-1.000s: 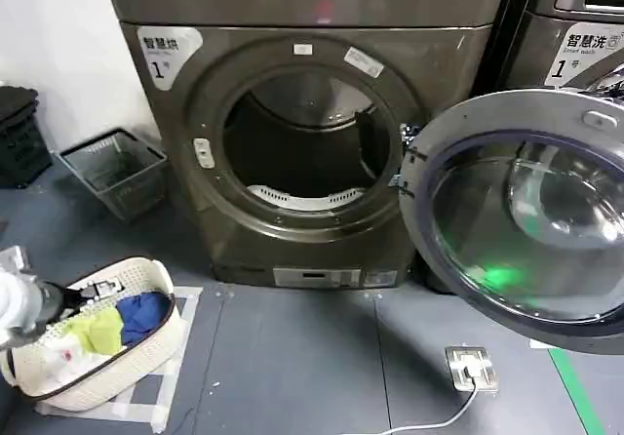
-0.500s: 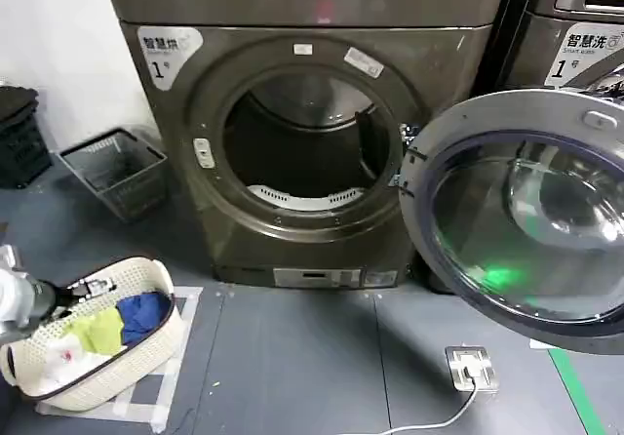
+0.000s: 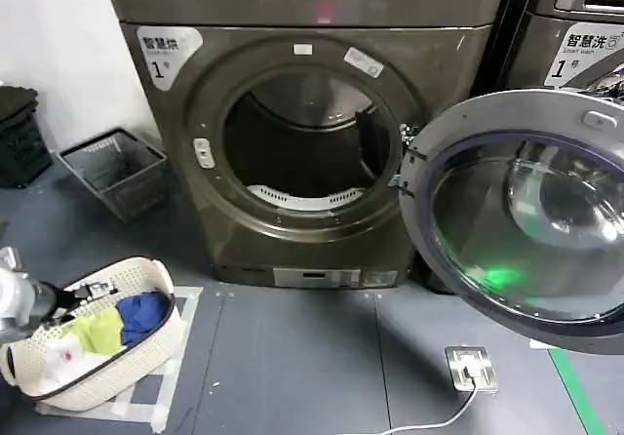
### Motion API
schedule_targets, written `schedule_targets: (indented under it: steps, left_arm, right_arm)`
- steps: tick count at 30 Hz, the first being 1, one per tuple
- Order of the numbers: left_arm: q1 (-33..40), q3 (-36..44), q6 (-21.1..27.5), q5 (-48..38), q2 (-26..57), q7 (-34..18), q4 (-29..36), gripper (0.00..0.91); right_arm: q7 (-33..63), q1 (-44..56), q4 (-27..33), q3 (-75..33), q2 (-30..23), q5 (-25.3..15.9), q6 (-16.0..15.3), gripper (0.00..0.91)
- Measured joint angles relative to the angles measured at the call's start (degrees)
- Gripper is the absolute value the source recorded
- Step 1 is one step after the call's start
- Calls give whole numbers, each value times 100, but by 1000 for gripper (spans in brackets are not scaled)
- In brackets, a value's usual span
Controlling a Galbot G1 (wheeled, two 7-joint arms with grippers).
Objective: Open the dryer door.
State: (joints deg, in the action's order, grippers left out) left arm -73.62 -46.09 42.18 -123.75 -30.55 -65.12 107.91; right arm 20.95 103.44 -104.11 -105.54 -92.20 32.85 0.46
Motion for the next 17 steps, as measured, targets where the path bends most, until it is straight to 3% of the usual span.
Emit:
schedule_targets:
  steps: [17]
  left_arm:
    - [119, 112, 1, 50, 0, -21, -80, 907]
  right_arm:
    - [-56, 2, -9, 12, 0, 0, 24, 907]
